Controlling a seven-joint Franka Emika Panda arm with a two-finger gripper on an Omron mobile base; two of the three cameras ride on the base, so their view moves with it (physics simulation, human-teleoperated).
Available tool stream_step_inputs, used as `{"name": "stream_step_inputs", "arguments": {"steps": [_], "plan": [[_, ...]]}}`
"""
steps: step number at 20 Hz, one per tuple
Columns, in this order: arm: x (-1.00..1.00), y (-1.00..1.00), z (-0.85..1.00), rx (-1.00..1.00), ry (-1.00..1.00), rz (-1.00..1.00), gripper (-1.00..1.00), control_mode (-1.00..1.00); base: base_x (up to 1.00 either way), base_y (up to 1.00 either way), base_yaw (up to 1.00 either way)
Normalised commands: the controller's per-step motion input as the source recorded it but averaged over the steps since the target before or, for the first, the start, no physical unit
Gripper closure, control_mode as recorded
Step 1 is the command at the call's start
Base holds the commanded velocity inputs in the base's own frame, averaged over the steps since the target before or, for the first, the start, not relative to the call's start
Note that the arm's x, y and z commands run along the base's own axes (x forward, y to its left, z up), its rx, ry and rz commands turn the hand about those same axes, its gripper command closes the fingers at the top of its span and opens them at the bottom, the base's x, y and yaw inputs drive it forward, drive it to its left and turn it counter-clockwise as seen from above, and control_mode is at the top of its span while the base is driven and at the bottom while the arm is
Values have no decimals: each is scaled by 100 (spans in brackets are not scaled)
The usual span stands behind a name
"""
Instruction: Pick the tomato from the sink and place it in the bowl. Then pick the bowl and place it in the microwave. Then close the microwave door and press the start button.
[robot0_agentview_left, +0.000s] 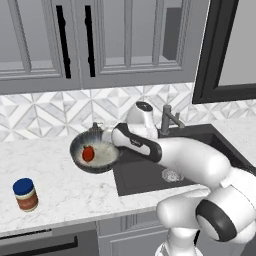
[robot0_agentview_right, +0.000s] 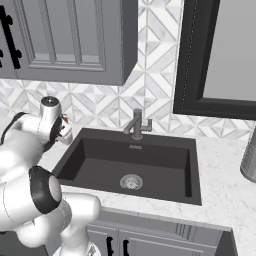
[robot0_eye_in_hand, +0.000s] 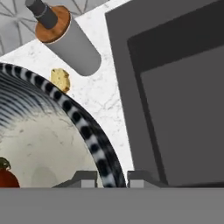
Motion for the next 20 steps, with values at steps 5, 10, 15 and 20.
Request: {"name": "stream_step_inputs", "arguments": {"steps": [5,10,15,20], "plan": [[-37,-37,92,0,18,-29,100,-100,0,0,0],[-35,-64,67,0,16,-45,100,-100,0,0,0],[-40,-64,41,0,7,-58,100,-100,0,0,0],[-46,-90,39,0,0,-47,100,-100,0,0,0]]}}
